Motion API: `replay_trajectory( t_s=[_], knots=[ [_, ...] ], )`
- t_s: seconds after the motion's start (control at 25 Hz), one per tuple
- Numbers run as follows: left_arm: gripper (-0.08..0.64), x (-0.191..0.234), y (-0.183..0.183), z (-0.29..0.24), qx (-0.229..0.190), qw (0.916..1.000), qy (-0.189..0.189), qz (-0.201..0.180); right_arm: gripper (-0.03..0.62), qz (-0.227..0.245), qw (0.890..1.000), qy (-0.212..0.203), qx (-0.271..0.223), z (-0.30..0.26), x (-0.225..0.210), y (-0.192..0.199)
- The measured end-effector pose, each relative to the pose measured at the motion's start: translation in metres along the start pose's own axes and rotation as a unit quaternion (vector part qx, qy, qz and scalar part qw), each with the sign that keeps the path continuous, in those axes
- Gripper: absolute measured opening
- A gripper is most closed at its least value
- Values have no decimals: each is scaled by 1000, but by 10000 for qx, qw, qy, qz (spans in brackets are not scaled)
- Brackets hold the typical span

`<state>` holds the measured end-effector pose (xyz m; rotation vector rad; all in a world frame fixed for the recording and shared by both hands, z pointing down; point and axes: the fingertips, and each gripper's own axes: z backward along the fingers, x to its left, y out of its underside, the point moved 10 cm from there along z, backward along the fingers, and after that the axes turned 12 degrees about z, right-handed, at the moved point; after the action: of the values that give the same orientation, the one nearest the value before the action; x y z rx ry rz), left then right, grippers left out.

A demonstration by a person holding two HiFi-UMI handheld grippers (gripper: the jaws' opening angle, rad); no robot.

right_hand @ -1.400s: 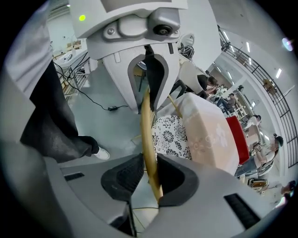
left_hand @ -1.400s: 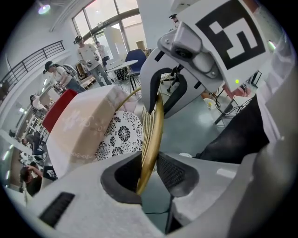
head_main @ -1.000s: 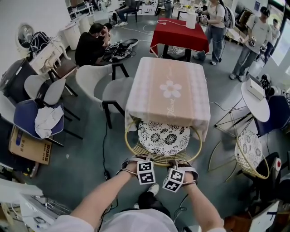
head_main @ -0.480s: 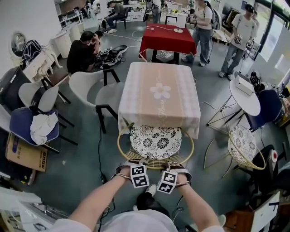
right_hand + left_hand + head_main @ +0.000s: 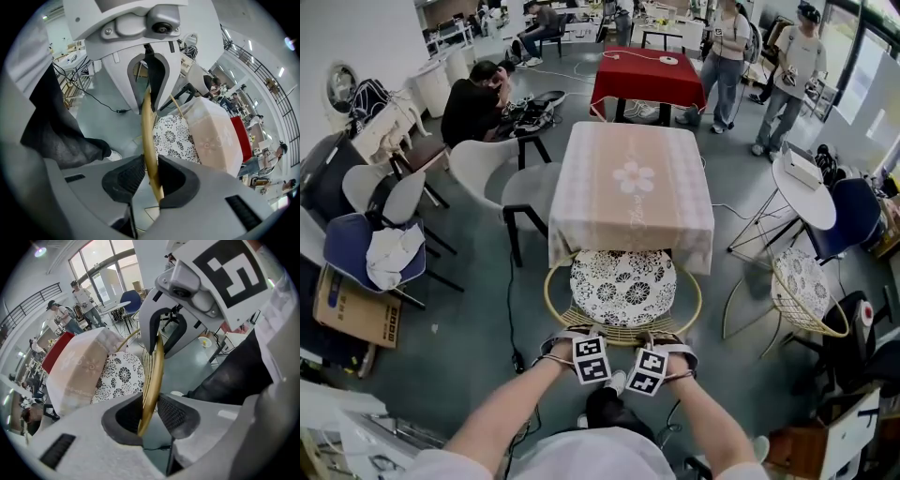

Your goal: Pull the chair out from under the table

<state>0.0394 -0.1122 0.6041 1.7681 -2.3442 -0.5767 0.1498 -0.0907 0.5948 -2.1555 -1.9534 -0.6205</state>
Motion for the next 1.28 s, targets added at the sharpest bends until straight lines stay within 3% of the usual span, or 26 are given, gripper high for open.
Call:
replay_trajectory(
  t_s=[1.28],
  knots=[
    [101,-73,32,21,59,9998,5,-210,60,-75,9999,-84,90,30,76,-29]
  ],
)
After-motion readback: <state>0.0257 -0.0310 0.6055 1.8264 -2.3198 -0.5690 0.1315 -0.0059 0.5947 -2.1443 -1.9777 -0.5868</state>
